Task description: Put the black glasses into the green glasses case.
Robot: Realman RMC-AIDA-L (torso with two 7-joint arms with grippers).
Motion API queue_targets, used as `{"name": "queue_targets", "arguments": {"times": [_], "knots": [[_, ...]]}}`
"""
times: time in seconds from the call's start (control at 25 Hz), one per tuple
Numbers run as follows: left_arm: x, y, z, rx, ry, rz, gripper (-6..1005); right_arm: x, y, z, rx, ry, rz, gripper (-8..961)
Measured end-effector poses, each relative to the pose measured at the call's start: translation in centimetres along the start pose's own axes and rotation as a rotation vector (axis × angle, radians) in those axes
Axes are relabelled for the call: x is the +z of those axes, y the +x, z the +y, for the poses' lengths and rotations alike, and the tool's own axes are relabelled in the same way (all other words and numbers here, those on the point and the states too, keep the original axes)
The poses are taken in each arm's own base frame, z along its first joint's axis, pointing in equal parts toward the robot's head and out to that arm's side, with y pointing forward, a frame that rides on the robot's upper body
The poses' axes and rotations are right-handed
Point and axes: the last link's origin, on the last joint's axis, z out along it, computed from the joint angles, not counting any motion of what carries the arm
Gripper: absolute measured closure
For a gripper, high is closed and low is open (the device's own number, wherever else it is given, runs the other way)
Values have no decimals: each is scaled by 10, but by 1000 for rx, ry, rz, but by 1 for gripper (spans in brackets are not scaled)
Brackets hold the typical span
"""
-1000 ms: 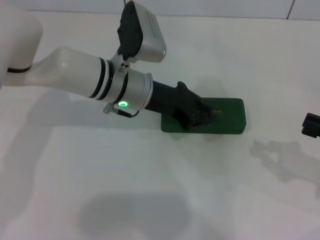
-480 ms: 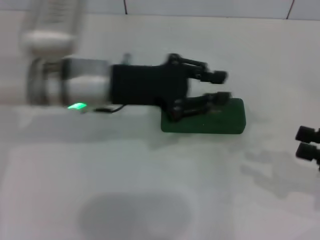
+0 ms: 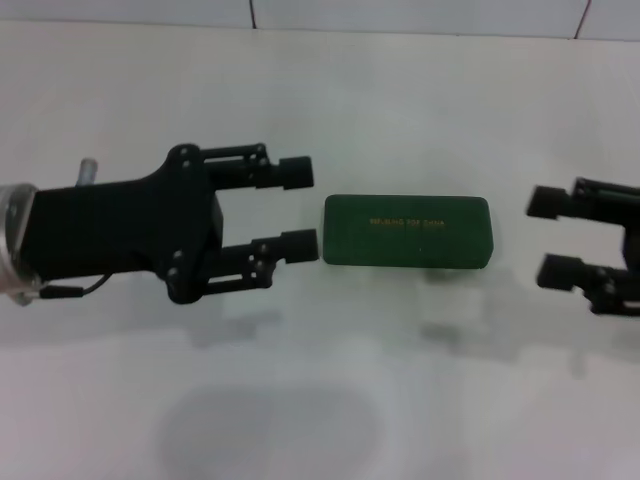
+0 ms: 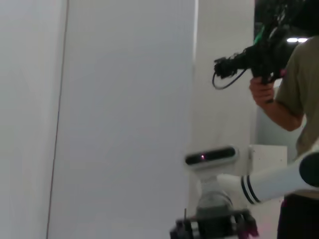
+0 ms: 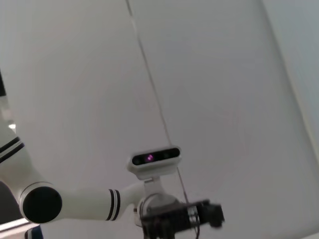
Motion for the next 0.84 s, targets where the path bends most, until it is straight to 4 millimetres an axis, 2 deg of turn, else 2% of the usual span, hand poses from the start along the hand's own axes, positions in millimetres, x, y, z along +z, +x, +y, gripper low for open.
{"name": "queue_targets", "arguments": {"times": [0.24, 0.4, 0.56, 0.84], "knots": [[-5, -14, 5, -3, 7, -29, 394, 34, -11, -19, -19, -66, 38, 267], [-11, -18, 5, -18, 28, -37, 394, 56, -14, -27, -29, -105, 46, 267], [-16, -20, 5, -17, 61, -16, 394, 62, -14, -29, -32, -111, 51, 267], [-14, -22, 5, -16, 58, -15, 394, 61, -15, -29, -36, -104, 30, 267]]}}
